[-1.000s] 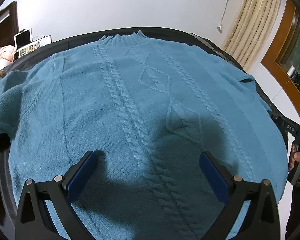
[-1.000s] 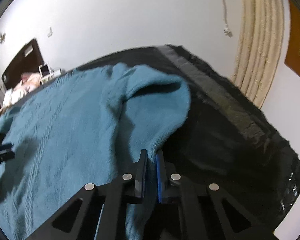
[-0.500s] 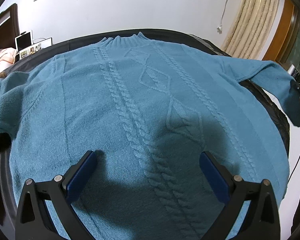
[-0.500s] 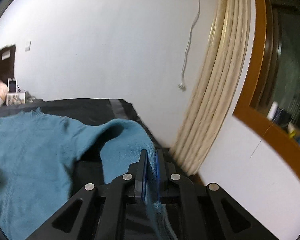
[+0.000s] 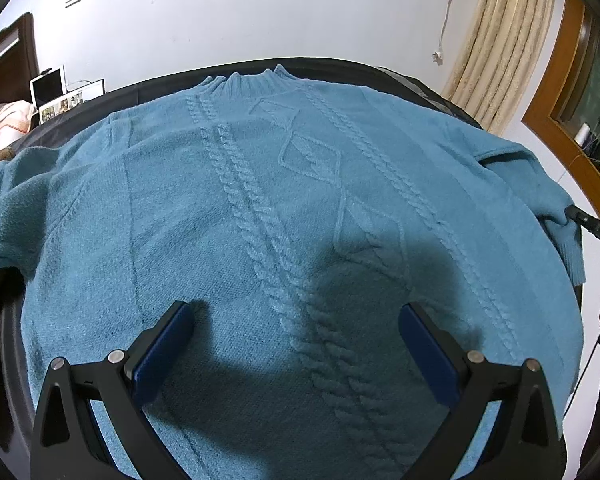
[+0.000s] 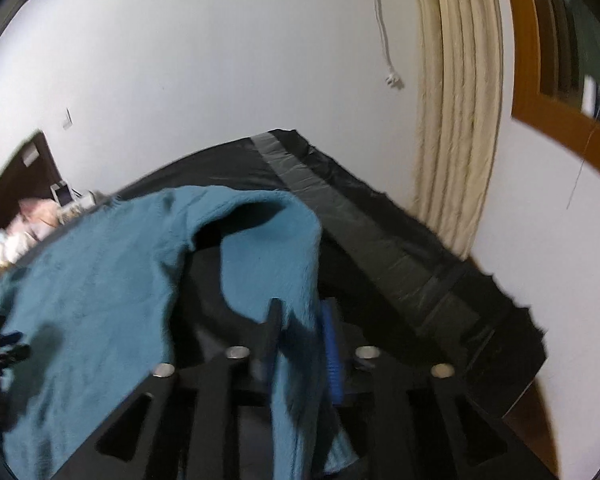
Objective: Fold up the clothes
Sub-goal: 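Lift the sleeve with the right gripper and fold it across the sweater body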
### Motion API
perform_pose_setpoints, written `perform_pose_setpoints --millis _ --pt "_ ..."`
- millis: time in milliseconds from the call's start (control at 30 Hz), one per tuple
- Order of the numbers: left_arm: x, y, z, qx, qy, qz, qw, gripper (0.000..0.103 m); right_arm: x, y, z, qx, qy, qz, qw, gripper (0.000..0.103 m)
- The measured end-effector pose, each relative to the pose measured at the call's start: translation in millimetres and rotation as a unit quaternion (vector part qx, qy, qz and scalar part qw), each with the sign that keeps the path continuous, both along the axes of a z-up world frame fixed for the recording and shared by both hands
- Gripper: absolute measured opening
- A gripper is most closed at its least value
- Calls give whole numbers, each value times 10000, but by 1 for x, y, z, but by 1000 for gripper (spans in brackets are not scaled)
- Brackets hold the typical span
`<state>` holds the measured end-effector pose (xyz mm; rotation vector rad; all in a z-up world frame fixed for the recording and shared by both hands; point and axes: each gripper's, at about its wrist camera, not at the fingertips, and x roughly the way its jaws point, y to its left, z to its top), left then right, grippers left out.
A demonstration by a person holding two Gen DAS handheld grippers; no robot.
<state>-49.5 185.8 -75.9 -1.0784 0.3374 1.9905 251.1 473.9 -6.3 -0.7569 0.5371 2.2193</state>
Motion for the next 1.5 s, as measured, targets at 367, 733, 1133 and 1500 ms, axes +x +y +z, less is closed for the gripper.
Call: perform_pose_setpoints --millis 367,733,1133,1500 --pt "0 -1 0 28 -10 8 10000 103 -2 9 -18 -338 12 -28 9994 77" --pt "-1 -3 0 47 -39 3 10000 103 -40 6 -13 1512 -2001 -604 9662 22" --pt "-2 -4 0 103 -98 27 9999 103 -79 44 70 3542 -1881 -2184 8897 22" --pt "-5 -10 1 264 -284 79 9992 103 -155 -1 122 3332 -153 -836 9390 22"
